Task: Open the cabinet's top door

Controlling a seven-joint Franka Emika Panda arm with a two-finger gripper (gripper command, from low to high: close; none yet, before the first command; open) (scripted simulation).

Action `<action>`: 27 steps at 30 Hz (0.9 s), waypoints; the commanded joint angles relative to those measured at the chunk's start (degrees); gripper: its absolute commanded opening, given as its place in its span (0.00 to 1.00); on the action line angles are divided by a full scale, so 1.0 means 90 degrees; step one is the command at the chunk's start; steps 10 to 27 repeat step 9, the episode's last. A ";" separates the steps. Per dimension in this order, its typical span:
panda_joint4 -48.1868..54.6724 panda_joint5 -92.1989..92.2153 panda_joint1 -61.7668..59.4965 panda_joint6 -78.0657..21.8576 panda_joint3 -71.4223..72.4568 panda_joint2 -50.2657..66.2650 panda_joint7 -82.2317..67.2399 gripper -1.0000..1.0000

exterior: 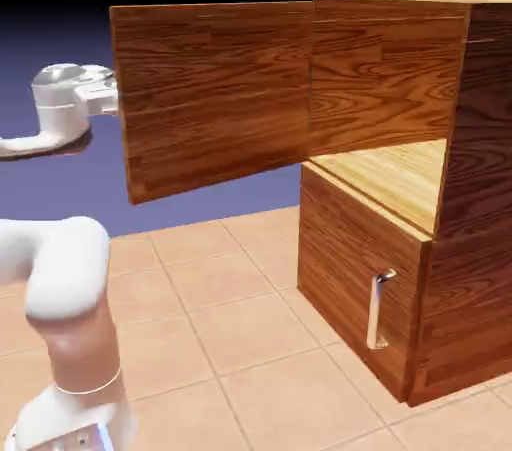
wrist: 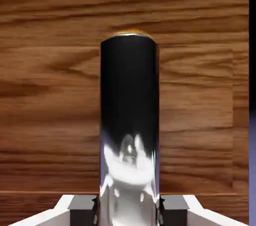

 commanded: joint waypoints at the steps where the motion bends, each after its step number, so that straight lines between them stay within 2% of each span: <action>1: 0.0231 0.0054 -0.0212 -0.0178 0.0113 0.0005 -0.0032 0.00; 8: 0.1845 0.0325 -0.1663 -0.1326 0.0756 -0.0072 -0.0332 0.00; 27: 0.1868 0.0327 -0.1683 -0.1342 0.0764 -0.0074 -0.0337 0.00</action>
